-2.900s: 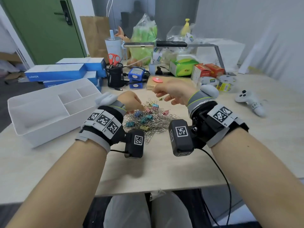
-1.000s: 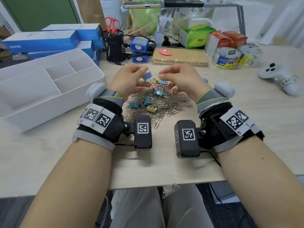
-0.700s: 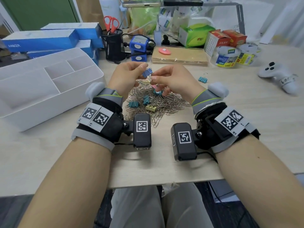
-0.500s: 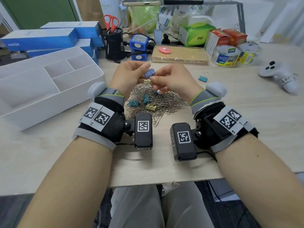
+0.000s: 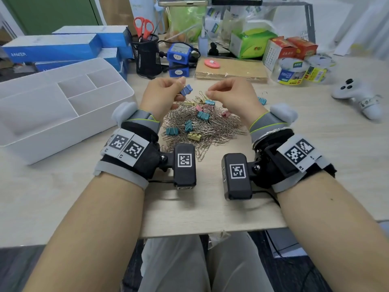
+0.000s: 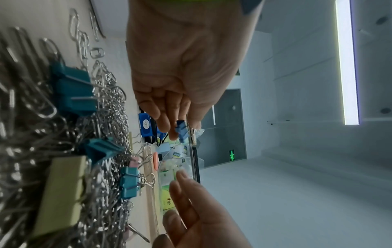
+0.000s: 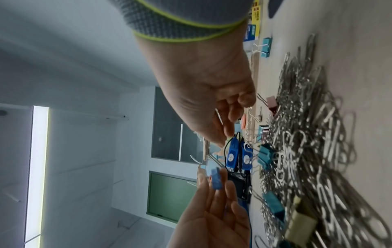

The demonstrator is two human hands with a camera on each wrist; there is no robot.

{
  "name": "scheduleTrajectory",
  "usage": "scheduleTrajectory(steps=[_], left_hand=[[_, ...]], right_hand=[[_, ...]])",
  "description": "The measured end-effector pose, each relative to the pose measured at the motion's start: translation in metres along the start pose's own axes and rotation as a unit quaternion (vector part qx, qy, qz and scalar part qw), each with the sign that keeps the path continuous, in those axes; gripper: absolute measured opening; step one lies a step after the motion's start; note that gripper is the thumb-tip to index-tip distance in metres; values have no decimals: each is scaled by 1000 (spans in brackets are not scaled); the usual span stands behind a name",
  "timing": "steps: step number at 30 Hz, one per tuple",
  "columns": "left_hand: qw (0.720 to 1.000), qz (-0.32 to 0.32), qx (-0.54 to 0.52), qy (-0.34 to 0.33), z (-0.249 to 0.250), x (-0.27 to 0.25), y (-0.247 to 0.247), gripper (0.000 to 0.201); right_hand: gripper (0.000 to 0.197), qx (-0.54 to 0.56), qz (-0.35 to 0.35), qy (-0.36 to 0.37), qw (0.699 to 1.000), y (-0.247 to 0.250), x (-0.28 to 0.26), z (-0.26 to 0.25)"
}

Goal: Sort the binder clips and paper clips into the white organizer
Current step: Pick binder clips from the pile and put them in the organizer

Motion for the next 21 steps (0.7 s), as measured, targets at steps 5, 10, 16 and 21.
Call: scheduleTrajectory(steps=[5,10,16,21], left_hand=[[999,-9,-29,-19,4,-5,-1,23],[996,-84,-12,-34,6,-13,-8,25],[998,-30,-51,8,3,-11,1,20],[997,-43,-58,24,5,-13,0,28]], right_hand=[[20,-28,-54,-33,998,3,1,6],[22,-72,-109,-13,991,-4,-2,4],[23,53,39,17,998,12,3,-4],[23,54,23,35,998,7,1,-8]])
Point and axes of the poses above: each hand's wrist, its own x-axis towards the middle knuckle, its own y-axis out of the back of the hand, z = x × y, the point moved 2 cm from there along x, towards the middle knuckle, and after that the axes turned 15 degrees about y, right-handed, at the moved point
